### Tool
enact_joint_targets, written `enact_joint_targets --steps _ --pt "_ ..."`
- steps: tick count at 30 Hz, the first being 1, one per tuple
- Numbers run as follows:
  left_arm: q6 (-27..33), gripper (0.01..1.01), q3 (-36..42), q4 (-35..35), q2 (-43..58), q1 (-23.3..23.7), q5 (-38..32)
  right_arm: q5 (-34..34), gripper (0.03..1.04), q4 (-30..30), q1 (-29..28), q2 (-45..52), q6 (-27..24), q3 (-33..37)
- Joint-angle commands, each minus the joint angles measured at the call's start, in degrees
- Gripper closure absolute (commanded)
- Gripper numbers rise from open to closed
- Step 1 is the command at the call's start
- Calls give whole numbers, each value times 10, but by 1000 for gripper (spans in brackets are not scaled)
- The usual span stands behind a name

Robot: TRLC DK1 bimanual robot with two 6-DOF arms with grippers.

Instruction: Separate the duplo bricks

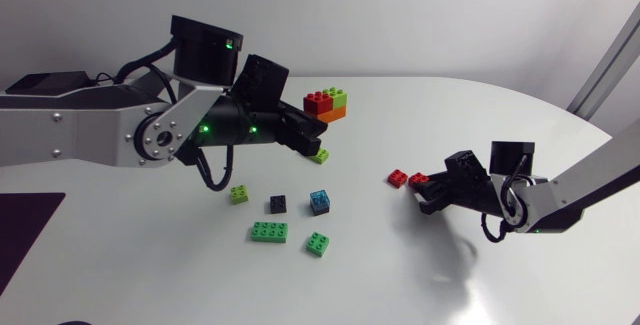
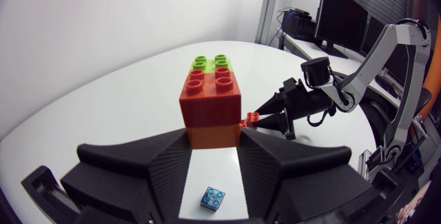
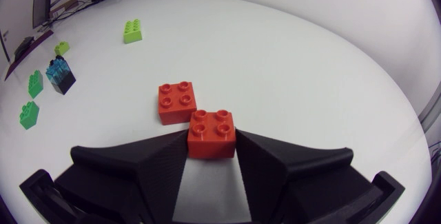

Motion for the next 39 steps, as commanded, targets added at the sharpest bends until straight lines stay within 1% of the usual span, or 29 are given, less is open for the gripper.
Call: enact_joint_targets --steps 1,2,5,8,10,12,16,19,22,24,26,32,34,39 --pt "10 666 1 7 4 3 1 4 193 -14 4 -32 -13 -24" --pt "10 666 3 6 5 2 1 1 148 -23 6 -47 -13 -29" --pt "11 666 10 3 10 -4 1 -11 89 -57 2 -93 -17 -34" --pt "20 666 15 -5 11 -8 1 -34 80 -121 -19 -164 -22 -26" --pt "37 666 20 -19 11 -11 1 -61 80 -180 -41 -223 -26 -12" --pt "72 666 25 -40 10 -17 4 -105 80 -262 -61 -271 -42 20" --pt "122 666 40 -79 11 -21 33 -162 79 -424 -62 -315 -112 78" --pt "168 666 55 -116 14 -35 52 -184 79 -536 -40 -324 -175 122" --pt "213 666 66 -152 18 -52 63 -194 79 -617 -6 -329 -221 153" --pt "240 666 70 -173 20 -62 68 -194 79 -669 14 -335 -259 173" --pt "266 666 72 -193 22 -69 70 -195 79 -712 31 -339 -284 196" --pt "331 666 71 -237 24 -71 76 -214 79 -853 60 -338 -374 269" --pt "349 666 69 -252 24 -75 79 -216 79 -888 70 -332 -402 285" --pt "376 666 76 -291 24 -91 95 -215 79 -913 112 -332 -432 290"
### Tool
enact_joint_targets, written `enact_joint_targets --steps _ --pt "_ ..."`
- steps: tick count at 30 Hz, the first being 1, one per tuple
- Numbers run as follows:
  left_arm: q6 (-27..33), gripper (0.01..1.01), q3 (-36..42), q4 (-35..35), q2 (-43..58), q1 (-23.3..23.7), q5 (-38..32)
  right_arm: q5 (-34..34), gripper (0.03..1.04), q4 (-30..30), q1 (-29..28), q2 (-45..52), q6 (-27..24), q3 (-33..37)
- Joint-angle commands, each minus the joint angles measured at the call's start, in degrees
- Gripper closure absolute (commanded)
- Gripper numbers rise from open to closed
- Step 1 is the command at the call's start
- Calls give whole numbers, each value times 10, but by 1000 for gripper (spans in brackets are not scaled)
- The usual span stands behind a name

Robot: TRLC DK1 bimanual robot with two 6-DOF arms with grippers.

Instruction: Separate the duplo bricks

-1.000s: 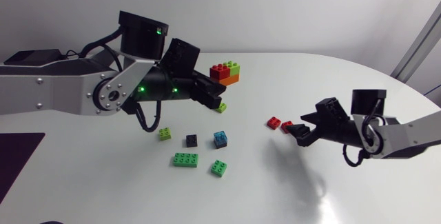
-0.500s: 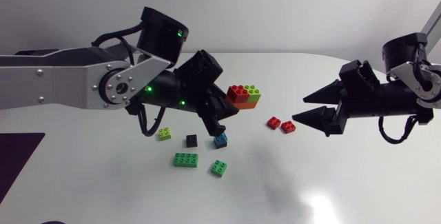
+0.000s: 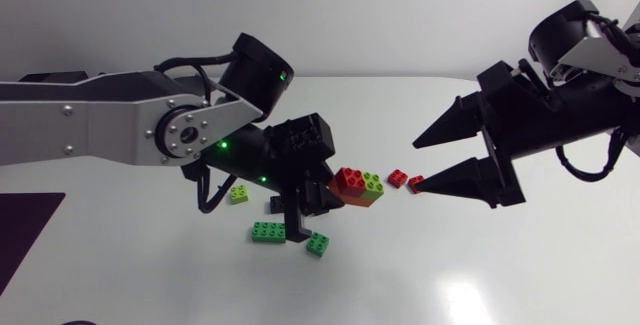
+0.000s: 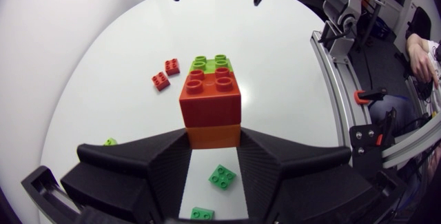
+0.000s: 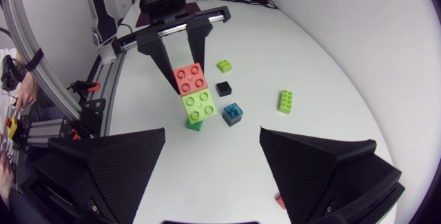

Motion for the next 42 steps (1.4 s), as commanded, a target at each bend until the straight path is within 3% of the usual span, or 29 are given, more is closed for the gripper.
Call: enact_joint_targets --steps 1,12,33,36,42 --pt "30 666 25 -18 11 -17 12 -4 79 -15 27 4 -34 5" --pt "35 666 53 -35 26 -39 16 -1 123 -23 105 28 -25 0" --pt "30 666 55 -32 26 -46 20 9 280 24 138 41 24 -30" --pt "31 666 54 -32 25 -46 20 9 397 26 140 40 25 -31" --pt "31 666 48 -33 20 -46 20 9 764 28 146 35 27 -36"
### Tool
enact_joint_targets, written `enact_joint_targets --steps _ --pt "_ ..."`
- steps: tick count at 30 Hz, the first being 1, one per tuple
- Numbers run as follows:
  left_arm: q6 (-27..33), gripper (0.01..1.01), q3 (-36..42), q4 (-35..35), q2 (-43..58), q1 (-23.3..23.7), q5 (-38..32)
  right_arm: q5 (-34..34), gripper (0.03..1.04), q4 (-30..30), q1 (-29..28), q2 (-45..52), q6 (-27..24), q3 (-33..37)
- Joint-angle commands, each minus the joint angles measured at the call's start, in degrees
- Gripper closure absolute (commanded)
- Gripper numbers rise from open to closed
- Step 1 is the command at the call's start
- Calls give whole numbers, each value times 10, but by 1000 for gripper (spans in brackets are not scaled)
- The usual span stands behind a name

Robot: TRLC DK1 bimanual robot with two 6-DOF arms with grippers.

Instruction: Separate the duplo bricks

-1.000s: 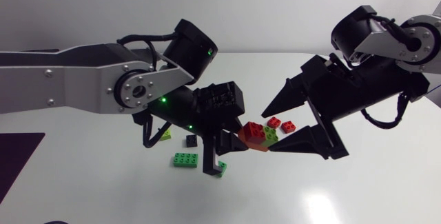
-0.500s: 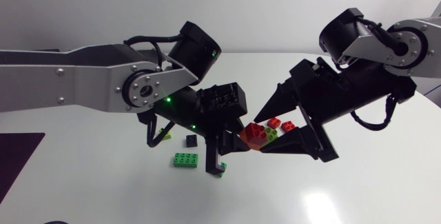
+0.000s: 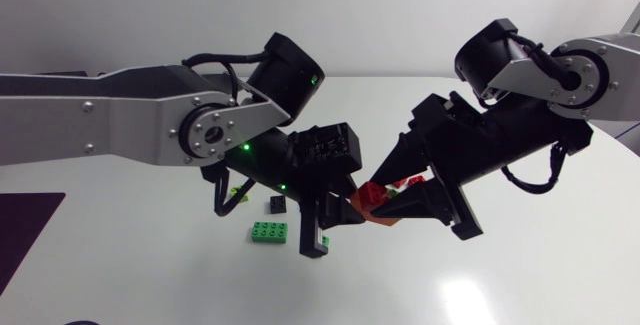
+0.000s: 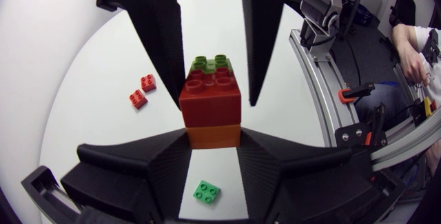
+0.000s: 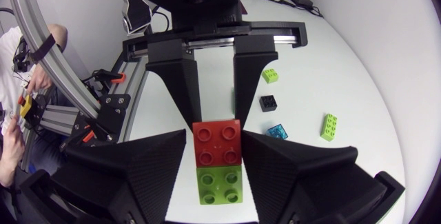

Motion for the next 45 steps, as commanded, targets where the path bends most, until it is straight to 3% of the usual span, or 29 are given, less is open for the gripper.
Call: enact_joint_targets --steps 1,16,25,45 --pt "8 666 9 1 -4 -3 3 -2 782 -2 9 5 8 -19" --pt "17 666 -7 2 -5 -6 3 -5 792 -15 20 20 36 14" --pt "11 666 -13 1 -2 3 3 8 793 25 21 -19 59 -14" --pt "10 666 -42 2 -5 0 4 16 793 28 35 -23 71 -4"
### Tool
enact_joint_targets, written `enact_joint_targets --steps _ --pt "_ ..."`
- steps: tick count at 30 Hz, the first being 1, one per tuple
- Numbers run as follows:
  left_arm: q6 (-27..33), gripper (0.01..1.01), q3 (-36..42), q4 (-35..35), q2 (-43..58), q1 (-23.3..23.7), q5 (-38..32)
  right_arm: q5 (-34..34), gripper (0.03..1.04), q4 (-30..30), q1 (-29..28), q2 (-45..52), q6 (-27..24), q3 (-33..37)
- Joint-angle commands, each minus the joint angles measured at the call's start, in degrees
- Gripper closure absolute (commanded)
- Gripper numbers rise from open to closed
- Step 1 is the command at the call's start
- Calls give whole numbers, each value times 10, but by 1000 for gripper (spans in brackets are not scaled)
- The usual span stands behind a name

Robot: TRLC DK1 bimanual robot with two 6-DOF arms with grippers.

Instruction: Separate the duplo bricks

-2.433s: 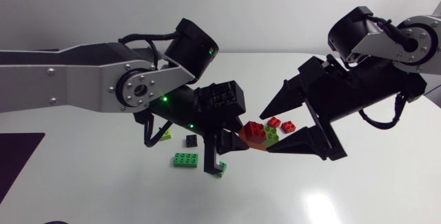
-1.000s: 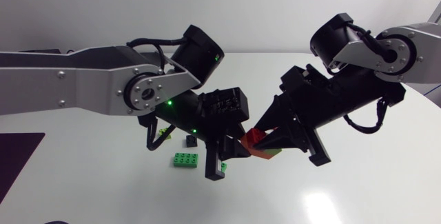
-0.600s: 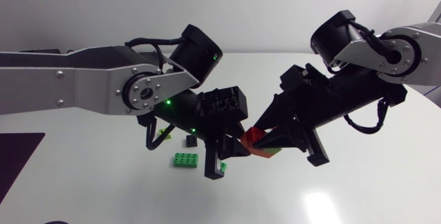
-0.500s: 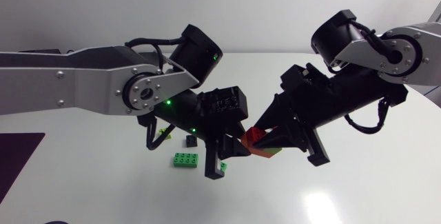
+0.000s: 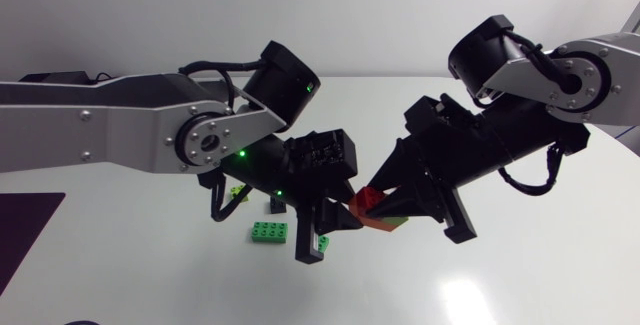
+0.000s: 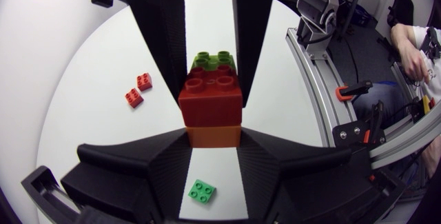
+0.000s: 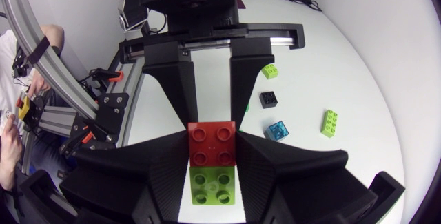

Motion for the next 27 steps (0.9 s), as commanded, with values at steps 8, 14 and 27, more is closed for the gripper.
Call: enact_joint_targets --steps 8,14,27 --pt "0 666 -14 -7 3 -7 -4 1 792 35 21 -29 41 -27" --pt "-5 666 -10 -7 3 -6 -2 19 793 55 35 -43 52 -47" --pt "-13 666 -7 -9 1 -6 9 57 793 107 71 -52 82 -74"
